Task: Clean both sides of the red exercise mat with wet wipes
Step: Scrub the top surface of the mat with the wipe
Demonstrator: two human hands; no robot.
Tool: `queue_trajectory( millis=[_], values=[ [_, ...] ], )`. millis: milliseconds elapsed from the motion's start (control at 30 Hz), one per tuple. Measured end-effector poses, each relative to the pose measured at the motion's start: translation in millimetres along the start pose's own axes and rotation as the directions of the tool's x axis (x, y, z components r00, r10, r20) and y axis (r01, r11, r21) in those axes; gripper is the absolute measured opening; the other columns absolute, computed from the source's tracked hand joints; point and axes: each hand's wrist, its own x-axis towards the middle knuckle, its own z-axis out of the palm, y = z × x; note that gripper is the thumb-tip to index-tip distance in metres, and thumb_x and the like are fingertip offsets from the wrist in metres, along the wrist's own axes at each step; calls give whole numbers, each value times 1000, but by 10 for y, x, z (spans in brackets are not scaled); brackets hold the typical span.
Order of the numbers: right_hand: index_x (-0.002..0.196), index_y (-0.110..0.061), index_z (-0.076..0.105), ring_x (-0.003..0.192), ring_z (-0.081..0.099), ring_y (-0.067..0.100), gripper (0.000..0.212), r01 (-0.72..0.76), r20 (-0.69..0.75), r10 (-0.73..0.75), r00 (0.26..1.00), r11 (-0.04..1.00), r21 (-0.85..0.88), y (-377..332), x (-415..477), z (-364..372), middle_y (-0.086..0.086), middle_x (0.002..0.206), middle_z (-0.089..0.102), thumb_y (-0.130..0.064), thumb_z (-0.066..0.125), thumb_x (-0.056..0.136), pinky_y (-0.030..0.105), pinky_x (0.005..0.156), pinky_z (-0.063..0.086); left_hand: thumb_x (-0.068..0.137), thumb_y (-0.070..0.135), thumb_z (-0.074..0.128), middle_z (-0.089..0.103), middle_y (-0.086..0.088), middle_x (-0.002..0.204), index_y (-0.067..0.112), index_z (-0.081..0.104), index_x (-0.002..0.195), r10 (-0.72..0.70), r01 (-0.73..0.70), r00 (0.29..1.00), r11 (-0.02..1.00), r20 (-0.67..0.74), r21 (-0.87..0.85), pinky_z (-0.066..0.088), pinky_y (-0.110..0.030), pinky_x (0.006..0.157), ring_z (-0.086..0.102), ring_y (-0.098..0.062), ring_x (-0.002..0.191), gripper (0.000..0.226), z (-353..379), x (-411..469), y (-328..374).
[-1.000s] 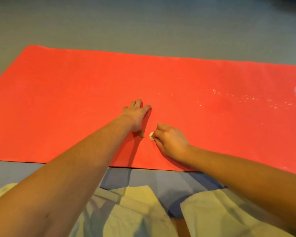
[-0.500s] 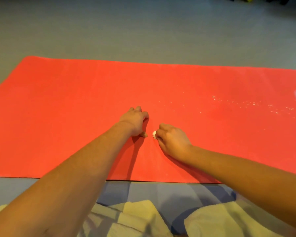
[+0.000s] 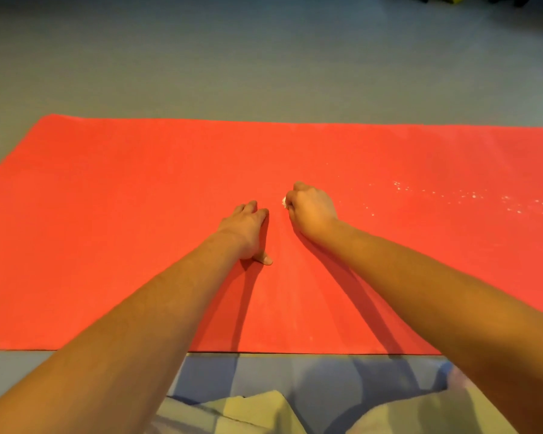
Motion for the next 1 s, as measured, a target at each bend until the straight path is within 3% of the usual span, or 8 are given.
queue_trajectory(
  millis=[133, 200, 467, 567, 733, 867, 1000],
  values=[
    [94, -16, 71, 80, 61, 32, 15, 178, 3, -178, 984, 984, 2, -57, -411, 35, 4, 89, 57, -17, 56, 90, 35, 56, 41, 53, 58, 97, 25, -8, 167, 17, 34, 157, 4, -4, 1000, 1000, -9, 14, 32, -42, 123, 24, -31, 154, 129, -7, 59, 3],
    [94, -16, 72, 80, 62, 32, 15, 195, -7, -195, 981, 981, 18, -32, -419, 37, 4, 88, 58, -18, 58, 90, 35, 56, 38, 50, 60, 97, 27, -6, 166, 19, 36, 156, -6, 6, 1000, 1000, -18, 18, 35, -43, 121, 25, -30, 153, 129, -7, 73, 14],
    [94, -13, 74, 85, 64, 39, 17, -37, 1, 37, 999, 999, 12, 29, 434, 13, 11, 97, 61, -15, 58, 89, 37, 60, 35, 55, 59, 96, 18, -7, 170, 22, 31, 161, -9, 8, 1000, 999, 6, 44, 33, -44, 123, 22, -30, 155, 130, -83, 62, 42],
    [95, -14, 74, 84, 64, 38, 20, -6, -5, 7, 1000, 1000, 26, -10, 266, -21, 9, 96, 61, -18, 55, 90, 38, 59, 41, 56, 59, 96, 18, -6, 170, 22, 29, 162, -10, 9, 1000, 999, 12, 41, 33, -44, 123, 20, -29, 156, 131, -77, 72, 37],
    [98, -17, 74, 81, 62, 32, 21, 165, 4, -165, 986, 986, 35, -49, -204, 43, 4, 92, 59, -20, 53, 93, 34, 56, 36, 53, 61, 96, 20, -6, 169, 23, 32, 160, -8, 8, 1000, 998, -1, 58, 38, -45, 120, 23, -30, 154, 130, -43, 114, 15],
    [95, -20, 75, 80, 63, 33, 22, 73, -42, -70, 997, 994, 83, 22, 75, 83, 2, 93, 60, -19, 54, 89, 36, 58, 45, 54, 62, 96, 21, -6, 168, 23, 30, 161, -15, 14, 1000, 996, 10, 85, 40, -45, 118, 25, -31, 153, 131, -56, 134, 39],
    [95, -17, 76, 82, 64, 37, 22, -38, -58, 41, 997, 998, 54, 36, 445, 79, 7, 95, 62, -17, 55, 88, 35, 59, 41, 55, 64, 94, 22, -5, 168, 24, 31, 160, -5, 4, 1000, 994, 15, 109, 41, -46, 117, 27, -30, 152, 130, -58, 142, 25]
  ],
)
